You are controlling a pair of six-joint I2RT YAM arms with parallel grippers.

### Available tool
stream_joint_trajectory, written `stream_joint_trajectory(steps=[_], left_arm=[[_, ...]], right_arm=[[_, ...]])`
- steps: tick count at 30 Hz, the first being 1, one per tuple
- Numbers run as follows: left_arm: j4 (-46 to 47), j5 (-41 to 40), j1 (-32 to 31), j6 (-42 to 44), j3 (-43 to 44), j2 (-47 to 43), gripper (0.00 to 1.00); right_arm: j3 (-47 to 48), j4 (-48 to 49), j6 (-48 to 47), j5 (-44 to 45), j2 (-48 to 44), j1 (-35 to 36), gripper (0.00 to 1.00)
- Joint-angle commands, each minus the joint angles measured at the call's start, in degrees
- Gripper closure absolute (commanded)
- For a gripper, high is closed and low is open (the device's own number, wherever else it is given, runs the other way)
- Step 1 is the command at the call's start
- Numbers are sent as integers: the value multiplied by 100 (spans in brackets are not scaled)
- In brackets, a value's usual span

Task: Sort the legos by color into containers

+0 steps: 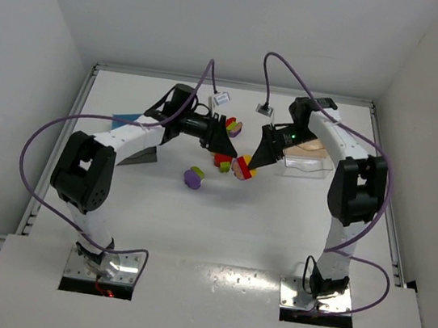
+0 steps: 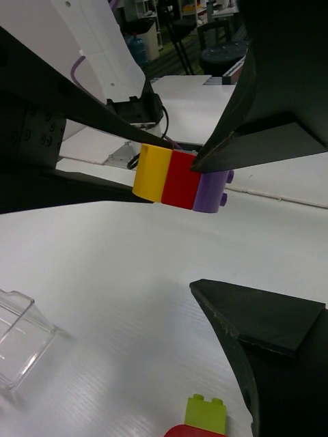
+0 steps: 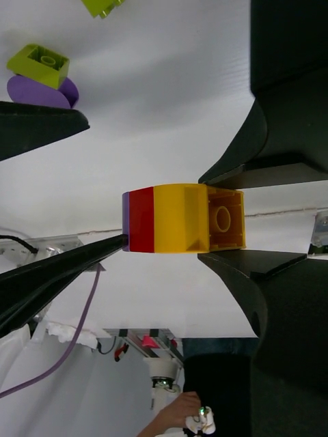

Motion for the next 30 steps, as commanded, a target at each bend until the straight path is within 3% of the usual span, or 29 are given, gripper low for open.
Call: stream_joint_trajectory(steps=[1, 19, 21, 22, 24, 30], left_arm=[[362, 379, -72, 7, 290, 2, 30], [415, 968, -240, 297, 123, 2, 34], [415, 968, -240, 298, 70, 54, 47], [354, 968, -240, 298, 70, 54, 59], [240, 907, -240, 420, 70, 54, 70], [-279, 846, -240, 877, 70, 54, 88]], right_arm=[[164, -347, -249, -348, -222, 52, 100], [525, -347, -143, -463, 69, 52, 100], [525, -347, -143, -463, 69, 52, 100], [525, -347, -143, -463, 69, 52, 100], [525, -347, -143, -463, 69, 52, 100], [577, -347, -91, -410, 69, -246, 100]])
